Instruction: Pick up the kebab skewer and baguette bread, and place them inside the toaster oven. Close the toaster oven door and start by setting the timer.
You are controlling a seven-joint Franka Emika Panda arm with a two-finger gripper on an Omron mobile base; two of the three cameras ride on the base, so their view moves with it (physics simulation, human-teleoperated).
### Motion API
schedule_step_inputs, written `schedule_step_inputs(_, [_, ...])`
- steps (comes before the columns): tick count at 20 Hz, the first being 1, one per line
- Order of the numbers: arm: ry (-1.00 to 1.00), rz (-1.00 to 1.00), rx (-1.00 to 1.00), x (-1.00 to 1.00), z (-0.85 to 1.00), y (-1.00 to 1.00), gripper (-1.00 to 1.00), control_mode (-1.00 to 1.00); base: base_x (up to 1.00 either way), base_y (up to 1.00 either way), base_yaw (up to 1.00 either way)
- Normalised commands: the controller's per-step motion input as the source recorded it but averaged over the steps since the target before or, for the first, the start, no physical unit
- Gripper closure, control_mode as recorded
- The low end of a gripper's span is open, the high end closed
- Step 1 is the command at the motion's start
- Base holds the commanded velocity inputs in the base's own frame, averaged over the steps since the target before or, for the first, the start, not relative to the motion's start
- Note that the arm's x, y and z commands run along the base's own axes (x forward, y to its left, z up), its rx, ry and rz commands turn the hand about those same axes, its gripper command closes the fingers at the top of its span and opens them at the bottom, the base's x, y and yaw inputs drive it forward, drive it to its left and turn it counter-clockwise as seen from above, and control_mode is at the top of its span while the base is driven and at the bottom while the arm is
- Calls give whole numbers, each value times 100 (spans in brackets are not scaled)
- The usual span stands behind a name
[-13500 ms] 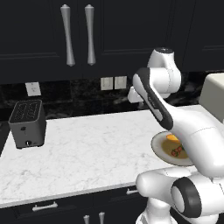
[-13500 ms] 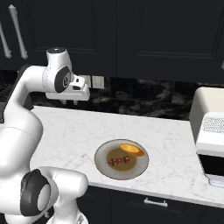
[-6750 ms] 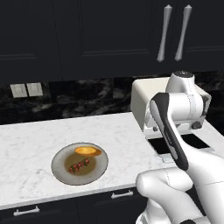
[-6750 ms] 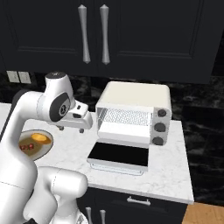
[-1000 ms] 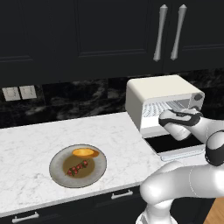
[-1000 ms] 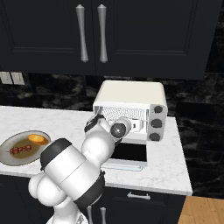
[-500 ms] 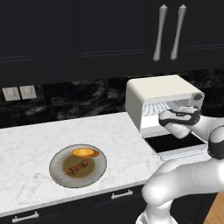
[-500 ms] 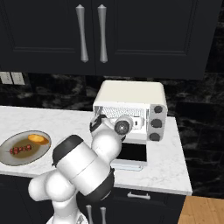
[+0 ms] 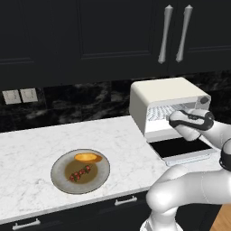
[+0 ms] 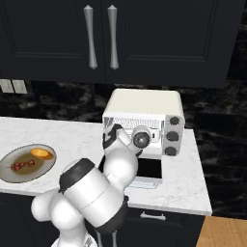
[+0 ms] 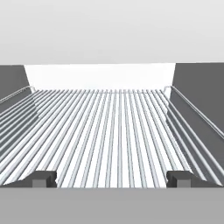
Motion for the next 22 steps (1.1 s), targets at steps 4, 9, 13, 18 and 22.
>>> schedule_step_inputs(4, [-3,0,13,13,5,0,-100,-100,0,0,0])
schedule_step_inputs(9, [0,-1,2,22,-6,0,-100,-100,0,0,0])
schedule_step_inputs(13, [0,-5,-4,18,-15,0,-100,-100,0,0,0])
schedule_step_inputs(18, [0,-5,-7,9,-10,0,-100,-100,0,0,0])
schedule_step_inputs(22, [2,-3,-4,1,-8,2,-100,-100,0,0,0])
